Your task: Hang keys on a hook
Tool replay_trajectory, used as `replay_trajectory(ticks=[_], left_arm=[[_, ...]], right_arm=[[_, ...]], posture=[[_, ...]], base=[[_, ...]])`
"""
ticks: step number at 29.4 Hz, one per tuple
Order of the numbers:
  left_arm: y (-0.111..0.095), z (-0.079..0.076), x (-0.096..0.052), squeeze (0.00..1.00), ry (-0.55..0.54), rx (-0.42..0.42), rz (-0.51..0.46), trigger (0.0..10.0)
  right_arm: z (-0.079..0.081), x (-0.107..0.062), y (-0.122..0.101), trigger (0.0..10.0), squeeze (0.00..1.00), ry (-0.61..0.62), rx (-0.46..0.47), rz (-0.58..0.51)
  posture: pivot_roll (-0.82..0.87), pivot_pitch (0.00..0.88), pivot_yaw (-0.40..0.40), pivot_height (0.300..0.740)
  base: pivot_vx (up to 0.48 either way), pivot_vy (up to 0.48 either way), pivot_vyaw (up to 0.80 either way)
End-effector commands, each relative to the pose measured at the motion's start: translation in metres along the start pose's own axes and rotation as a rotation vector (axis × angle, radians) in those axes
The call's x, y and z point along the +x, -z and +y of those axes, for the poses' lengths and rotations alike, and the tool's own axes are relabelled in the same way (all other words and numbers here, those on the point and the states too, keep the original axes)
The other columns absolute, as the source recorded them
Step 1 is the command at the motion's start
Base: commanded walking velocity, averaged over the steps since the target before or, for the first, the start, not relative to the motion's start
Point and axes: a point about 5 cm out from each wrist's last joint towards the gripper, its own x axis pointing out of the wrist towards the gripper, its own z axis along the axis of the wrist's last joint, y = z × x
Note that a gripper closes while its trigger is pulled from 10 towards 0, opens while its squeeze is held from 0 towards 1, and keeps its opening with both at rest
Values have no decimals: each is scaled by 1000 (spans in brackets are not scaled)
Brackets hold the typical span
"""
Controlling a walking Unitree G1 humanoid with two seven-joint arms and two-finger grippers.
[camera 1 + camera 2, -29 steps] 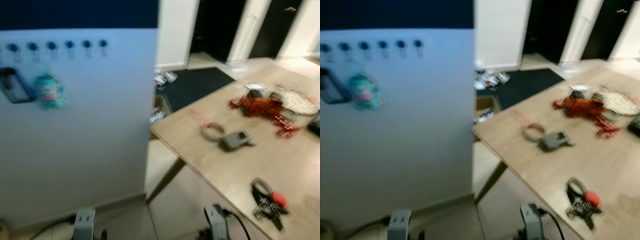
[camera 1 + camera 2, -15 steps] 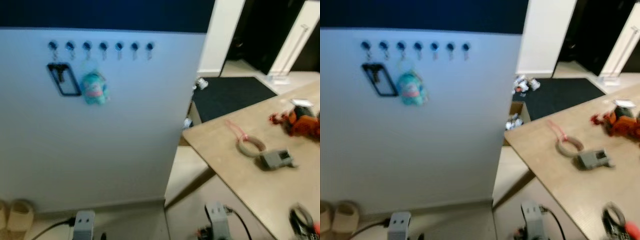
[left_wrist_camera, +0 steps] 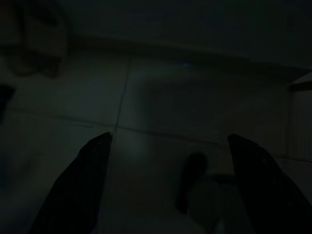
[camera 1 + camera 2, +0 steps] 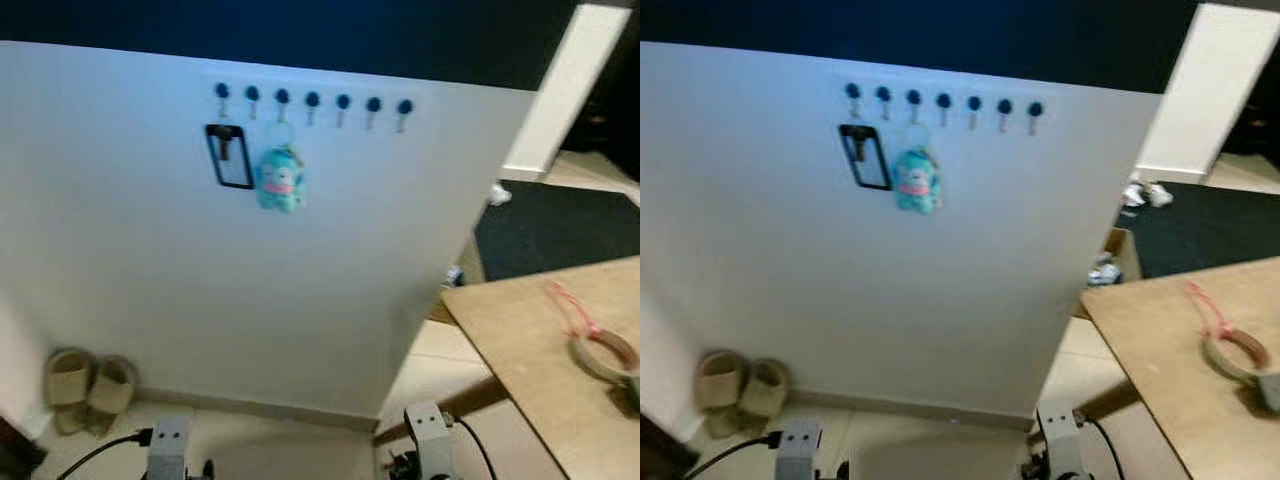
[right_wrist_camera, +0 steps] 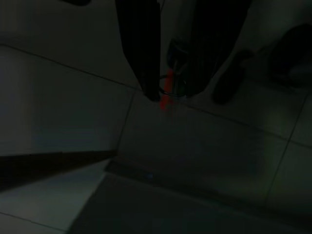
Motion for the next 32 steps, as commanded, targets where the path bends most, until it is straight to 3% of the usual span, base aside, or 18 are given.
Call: replay_trajectory(ticks=[1, 7, 21, 32], left_arm=[[-4, -4, 2, 0, 13, 7, -12, 10000], [-12, -7, 5, 0, 22, 6, -30, 10000], [-14, -11, 5, 0, 58, -3, -45, 10000], [-14, -13, 5, 0, 77, -2, -50, 10000]], right_arm=[[-2, -2, 5, 10000, 0, 10, 6, 16], [-2, -2, 7, 10000, 0, 25, 70, 12], [-1, -3, 11, 10000, 0, 27, 83, 25], [0, -3, 12, 10000, 0, 27, 87, 24]], posture=[[73, 26, -62, 740], [73, 27, -58, 740], [74, 29, -59, 740], [75, 30, -60, 740]], base=[[0, 0, 800], [0, 0, 400], [0, 0, 0], [0, 414, 0]])
